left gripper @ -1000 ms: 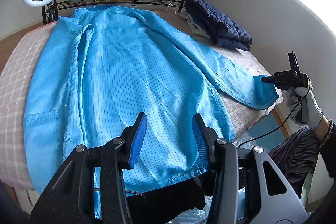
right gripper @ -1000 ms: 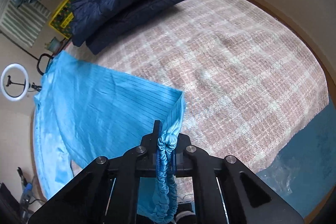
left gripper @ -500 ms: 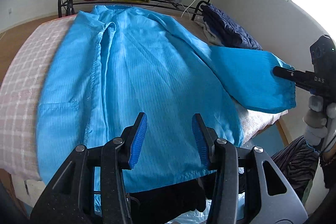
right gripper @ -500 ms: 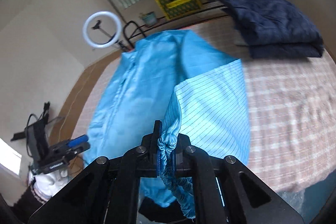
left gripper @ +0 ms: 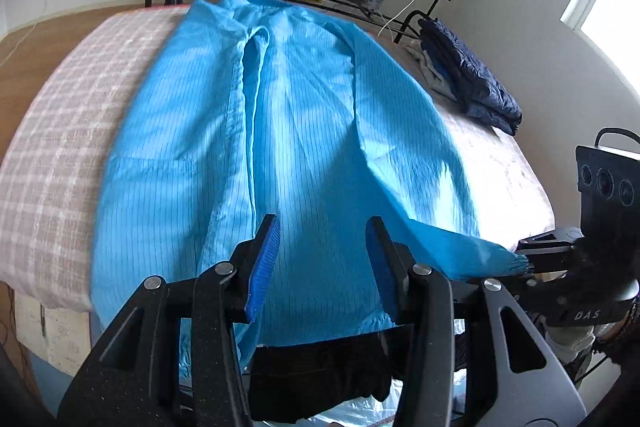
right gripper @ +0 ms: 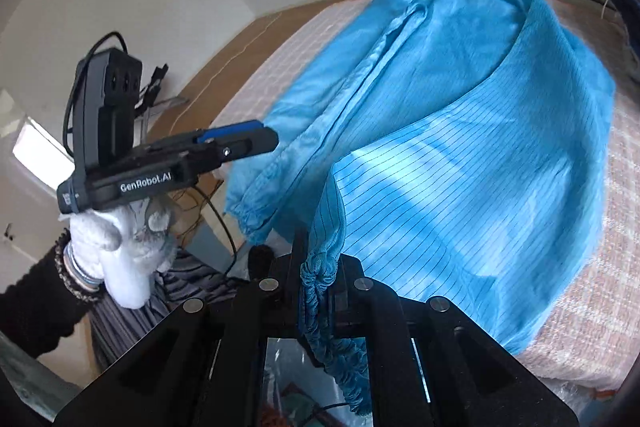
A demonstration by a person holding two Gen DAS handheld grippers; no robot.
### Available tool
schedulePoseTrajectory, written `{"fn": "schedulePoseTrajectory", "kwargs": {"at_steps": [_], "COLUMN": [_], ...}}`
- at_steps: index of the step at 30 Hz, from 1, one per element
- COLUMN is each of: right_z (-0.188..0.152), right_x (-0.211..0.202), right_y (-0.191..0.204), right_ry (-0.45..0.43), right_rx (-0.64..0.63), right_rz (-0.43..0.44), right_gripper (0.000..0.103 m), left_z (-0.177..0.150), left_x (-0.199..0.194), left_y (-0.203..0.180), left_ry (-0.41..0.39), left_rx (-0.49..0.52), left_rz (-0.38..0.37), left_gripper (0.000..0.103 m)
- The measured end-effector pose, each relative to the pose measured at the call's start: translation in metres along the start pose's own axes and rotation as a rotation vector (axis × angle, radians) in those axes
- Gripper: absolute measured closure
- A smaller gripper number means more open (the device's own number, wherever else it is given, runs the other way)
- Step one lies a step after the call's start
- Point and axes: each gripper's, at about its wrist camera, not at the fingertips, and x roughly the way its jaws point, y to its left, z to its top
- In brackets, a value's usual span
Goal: Fold large clothes
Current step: 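Lay the sleeve across the coat body with the right tool and release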
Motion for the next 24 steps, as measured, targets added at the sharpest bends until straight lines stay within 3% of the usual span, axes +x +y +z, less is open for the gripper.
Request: {"fn": "schedulePoseTrajectory", "kwargs": {"at_steps": [2,4,8,10,12,20,22,24], "right_z": [0.002,0.006,0.016,0.024,0.038,0.134,0.158,0.170], "right_x": [0.006,0.002,-0.020,-0.034,-0.039,-0.025,-0.010,0.000], "right_y": [0.001,-0.001,-0.011,-0.021,-0.029,-0.121,-0.145,-0.158], "right_ry": [0.028,0.025,-0.031,-0.068,-0.098,-0.165,-0.158,-0.148], "right_rx": [-0.024,-0.047,-0.058,-0.046,-0.029,0.138,0.194,0.234], "right_rz": [-0.032,-0.036,0.033,0.067,0.017,-0.238,-0.311,-0.336], "right_gripper": [0.093,0.084,0.070,0.069,0.069,0.069,0.069,0.069], "left_z": [-0.004,-0.009,-0.016,-0.017,-0.020,-0.029,-0.030,-0.030], "left_x": [0.005,0.011,0.032,0.038,0.048,0.081,0.089,0.097], "left_y": [0.002,0.001,-0.004,-0.007,-0.010,-0.035,-0.035,-0.032], "left_ry": [0.022,0.046,0.116,0.141,0.169,0.215,0.225,0.237], "left_rx": [-0.018,-0.034,-0.068,-0.071,-0.077,0.007,-0.003,-0.028], "left_rz": [-0.011,-0.033,-0.109,-0.110,-0.123,-0.071,-0.091,-0.116], "left_gripper": [0.058,0.058,0.057,0.057,0.048,0.047,0.059,0.100]}}
